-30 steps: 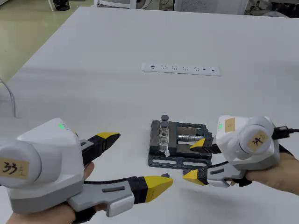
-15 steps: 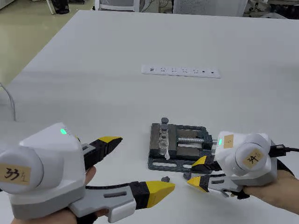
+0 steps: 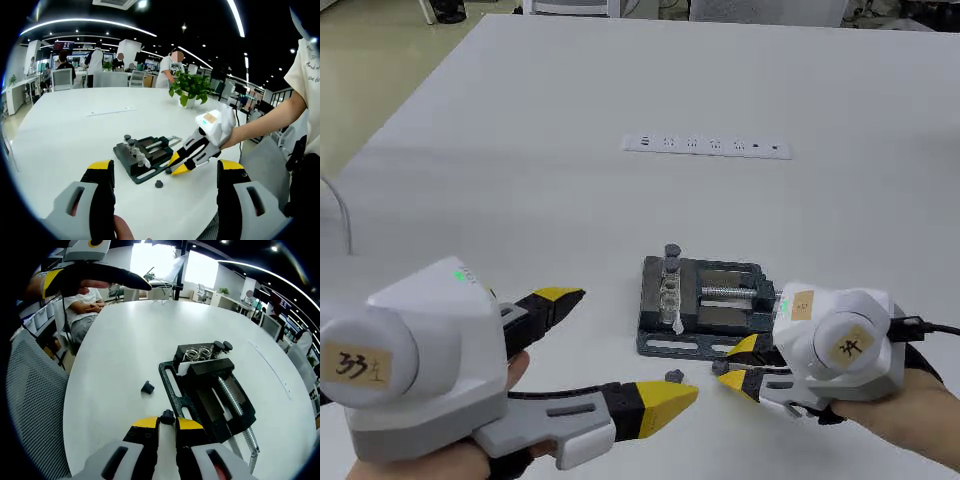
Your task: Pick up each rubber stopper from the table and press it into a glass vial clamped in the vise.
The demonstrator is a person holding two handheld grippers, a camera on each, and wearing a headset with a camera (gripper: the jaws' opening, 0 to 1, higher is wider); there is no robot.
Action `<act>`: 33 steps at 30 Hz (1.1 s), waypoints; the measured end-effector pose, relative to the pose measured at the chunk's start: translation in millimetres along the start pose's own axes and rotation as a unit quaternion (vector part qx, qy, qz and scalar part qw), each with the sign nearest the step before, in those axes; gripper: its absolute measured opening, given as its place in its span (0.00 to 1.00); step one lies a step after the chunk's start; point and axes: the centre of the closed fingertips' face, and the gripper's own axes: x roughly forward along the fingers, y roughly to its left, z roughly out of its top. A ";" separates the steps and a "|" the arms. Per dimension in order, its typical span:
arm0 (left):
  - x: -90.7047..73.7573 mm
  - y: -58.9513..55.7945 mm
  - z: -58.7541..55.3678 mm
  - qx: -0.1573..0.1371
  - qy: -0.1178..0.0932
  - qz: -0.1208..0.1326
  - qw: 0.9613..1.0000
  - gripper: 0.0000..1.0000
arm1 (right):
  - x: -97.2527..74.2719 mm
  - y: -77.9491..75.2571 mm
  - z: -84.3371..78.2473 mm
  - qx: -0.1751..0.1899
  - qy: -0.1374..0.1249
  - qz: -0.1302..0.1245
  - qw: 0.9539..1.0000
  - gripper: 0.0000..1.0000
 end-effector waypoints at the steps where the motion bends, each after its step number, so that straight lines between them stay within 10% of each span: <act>1: -0.1 0.0 -0.1 0.000 0.000 0.000 1.000 0.83 | 0.6 -0.4 -0.3 0.000 0.000 -0.002 1.000 0.08; 11: -0.2 -1.1 -3.6 0.001 0.003 -0.002 1.000 0.82 | -6.9 -1.2 2.5 -0.017 -0.001 0.003 1.000 0.08; 19: 4.4 -6.0 -6.9 0.016 0.013 -0.019 1.000 0.77 | -45.6 -2.1 22.8 -0.145 0.009 0.041 0.988 0.07; 27: 18.4 -15.4 -3.9 0.050 0.024 -0.053 0.997 0.63 | -86.4 4.1 48.9 -0.326 0.051 0.087 0.940 0.07; 33: 33.9 -26.7 -5.9 0.077 0.040 -0.081 0.993 0.53 | -99.2 16.2 64.5 -0.435 0.072 0.135 0.887 0.07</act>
